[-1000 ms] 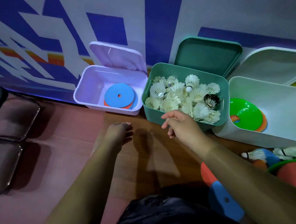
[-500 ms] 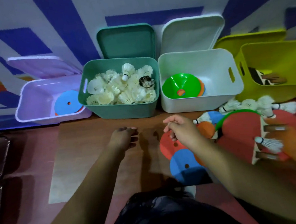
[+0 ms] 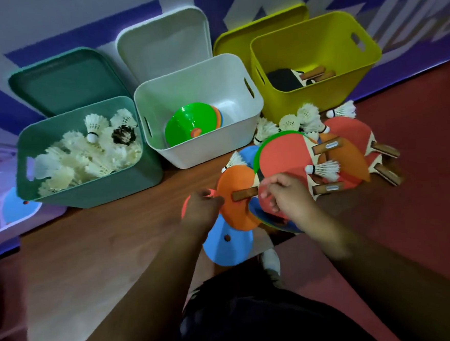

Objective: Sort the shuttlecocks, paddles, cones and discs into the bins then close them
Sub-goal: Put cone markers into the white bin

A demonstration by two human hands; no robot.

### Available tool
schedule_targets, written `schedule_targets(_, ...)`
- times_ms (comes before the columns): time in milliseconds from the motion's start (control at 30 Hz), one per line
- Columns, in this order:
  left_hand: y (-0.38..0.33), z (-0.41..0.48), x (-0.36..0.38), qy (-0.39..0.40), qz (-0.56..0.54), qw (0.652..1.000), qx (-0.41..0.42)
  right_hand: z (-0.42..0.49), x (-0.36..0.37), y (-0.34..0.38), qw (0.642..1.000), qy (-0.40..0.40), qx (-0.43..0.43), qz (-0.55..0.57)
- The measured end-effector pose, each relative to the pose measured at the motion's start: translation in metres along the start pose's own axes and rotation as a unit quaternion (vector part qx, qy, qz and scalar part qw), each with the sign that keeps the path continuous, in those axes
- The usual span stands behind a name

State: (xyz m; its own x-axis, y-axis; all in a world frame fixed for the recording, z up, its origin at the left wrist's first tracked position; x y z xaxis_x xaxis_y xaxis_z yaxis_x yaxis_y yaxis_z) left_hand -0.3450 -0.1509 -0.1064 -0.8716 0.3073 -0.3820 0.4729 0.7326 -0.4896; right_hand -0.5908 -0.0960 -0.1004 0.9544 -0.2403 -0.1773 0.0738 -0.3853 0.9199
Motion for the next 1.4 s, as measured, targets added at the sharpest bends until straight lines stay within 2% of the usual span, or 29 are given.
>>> schedule_targets(67,-0.001,0.003,0.011,-0.019,0.047,0.999,0.0,-0.002,-0.014,-0.011,1.0,-0.005,0.009,-0.01)
schedule_targets(200,0.014,0.022,0.043,0.017,0.154,0.988,-0.002,-0.005,-0.033,-0.027,1.0,0.002,0.019,-0.022)
schedule_targets(267,0.006,0.015,0.046,-0.018,0.19,0.981,0.023,-0.005,-0.042,-0.034,0.999,-0.002,0.026,-0.021)
schedule_targets(400,-0.018,-0.011,0.03,-0.11,0.136,0.983,0.051,-0.003,-0.059,-0.042,0.999,-0.012,0.033,-0.011)
schedule_targets(567,-0.051,-0.032,0.003,-0.196,0.078,0.968,0.137,0.007,-0.077,-0.033,0.999,-0.031,0.012,-0.023)
schedule_targets(833,-0.095,-0.08,-0.04,-0.317,0.012,0.919,0.234,0.022,-0.065,-0.028,0.999,0.025,0.007,-0.047)
schedule_targets(900,-0.098,-0.082,-0.043,-0.305,-0.01,0.923,0.235,0.021,-0.061,-0.02,0.999,0.032,-0.001,-0.04)
schedule_targets(1000,-0.1,-0.084,-0.036,-0.263,-0.032,0.937,0.226,0.018,-0.05,0.003,0.998,0.053,-0.007,0.029)
schedule_targets(1133,-0.107,-0.086,-0.016,-0.214,-0.054,0.949,0.224,0.019,-0.04,0.034,0.995,0.094,-0.021,0.027)
schedule_targets(1400,-0.11,-0.076,-0.026,-0.129,-0.228,0.951,0.167,0.044,-0.045,0.094,0.993,0.046,-0.094,0.06)
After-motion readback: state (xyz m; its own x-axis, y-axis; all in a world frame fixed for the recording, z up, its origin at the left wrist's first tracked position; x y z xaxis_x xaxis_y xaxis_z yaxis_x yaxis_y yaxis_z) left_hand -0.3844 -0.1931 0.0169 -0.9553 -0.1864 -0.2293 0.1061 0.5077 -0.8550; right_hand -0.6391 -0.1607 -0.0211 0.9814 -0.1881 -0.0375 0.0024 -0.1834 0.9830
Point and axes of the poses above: each hand's wrist, its own z-axis towards the middle knuckle, its own x-axis out of the palm, y = z × x, the point moved 10 cm from there along z, towards the middle knuckle, and after that the axes turned 14 degrees about -x, right-handed, at the moved point
